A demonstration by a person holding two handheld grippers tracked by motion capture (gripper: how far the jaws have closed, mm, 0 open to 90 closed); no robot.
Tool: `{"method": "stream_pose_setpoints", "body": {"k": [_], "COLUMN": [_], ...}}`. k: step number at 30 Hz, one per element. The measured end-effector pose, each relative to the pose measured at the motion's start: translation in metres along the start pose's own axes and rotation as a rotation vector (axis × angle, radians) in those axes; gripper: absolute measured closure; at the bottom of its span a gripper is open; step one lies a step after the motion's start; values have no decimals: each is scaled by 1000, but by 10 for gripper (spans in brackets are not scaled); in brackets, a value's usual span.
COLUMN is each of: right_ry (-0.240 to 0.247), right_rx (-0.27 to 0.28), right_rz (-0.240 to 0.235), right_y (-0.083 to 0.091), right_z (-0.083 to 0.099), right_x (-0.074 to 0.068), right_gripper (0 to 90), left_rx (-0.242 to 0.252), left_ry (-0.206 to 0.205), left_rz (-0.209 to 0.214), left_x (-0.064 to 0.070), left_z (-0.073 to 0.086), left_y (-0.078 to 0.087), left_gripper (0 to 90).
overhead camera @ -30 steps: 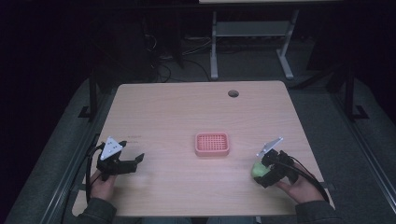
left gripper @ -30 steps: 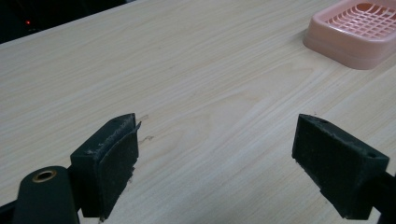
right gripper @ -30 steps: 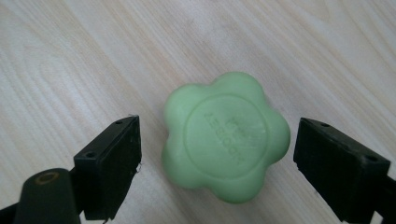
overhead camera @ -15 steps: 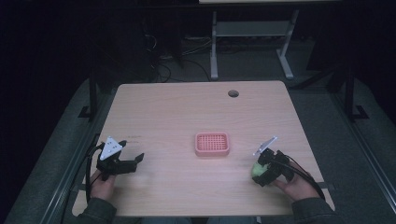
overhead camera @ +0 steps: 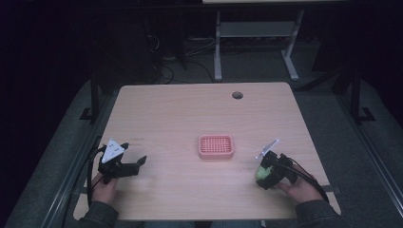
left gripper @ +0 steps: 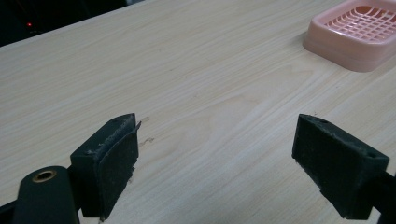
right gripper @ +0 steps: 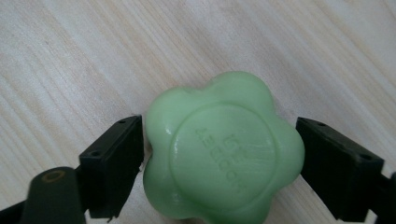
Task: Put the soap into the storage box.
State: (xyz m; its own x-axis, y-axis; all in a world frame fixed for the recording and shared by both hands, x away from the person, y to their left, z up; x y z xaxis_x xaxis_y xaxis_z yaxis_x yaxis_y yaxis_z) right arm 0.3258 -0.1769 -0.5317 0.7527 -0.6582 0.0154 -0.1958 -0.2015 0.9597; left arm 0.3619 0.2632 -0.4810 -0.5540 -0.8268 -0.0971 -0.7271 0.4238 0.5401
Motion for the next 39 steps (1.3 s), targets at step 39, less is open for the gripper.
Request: {"method": "stream_pose_setpoints", "body": {"k": [39], "right_ry": [5], "right_rx": [5], "right_rz": [-1], "right_y": [0], "right_z": [0], "right_x": [1], "right_gripper": [251], "left_rx": [7], "left_ry": [1], "left_rz": [1], "left_x": [0], "left_z": [-1], "left_y": [1], "left_gripper": [141]}}
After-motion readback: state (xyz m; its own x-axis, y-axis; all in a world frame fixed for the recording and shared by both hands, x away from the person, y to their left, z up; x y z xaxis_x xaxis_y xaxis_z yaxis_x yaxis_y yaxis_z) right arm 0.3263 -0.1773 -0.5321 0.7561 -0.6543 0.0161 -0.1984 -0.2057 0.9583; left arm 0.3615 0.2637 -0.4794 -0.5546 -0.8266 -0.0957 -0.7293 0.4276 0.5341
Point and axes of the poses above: each handheld gripper's, and its own axes: y roughly backward along the jaws, z roughly out of its underside, x roughly to its right, the point moved 9 cm from there along -y, roughly forward along the jaws, and after that the axes turned 2 degrees about -x, right-handed, at the moved point
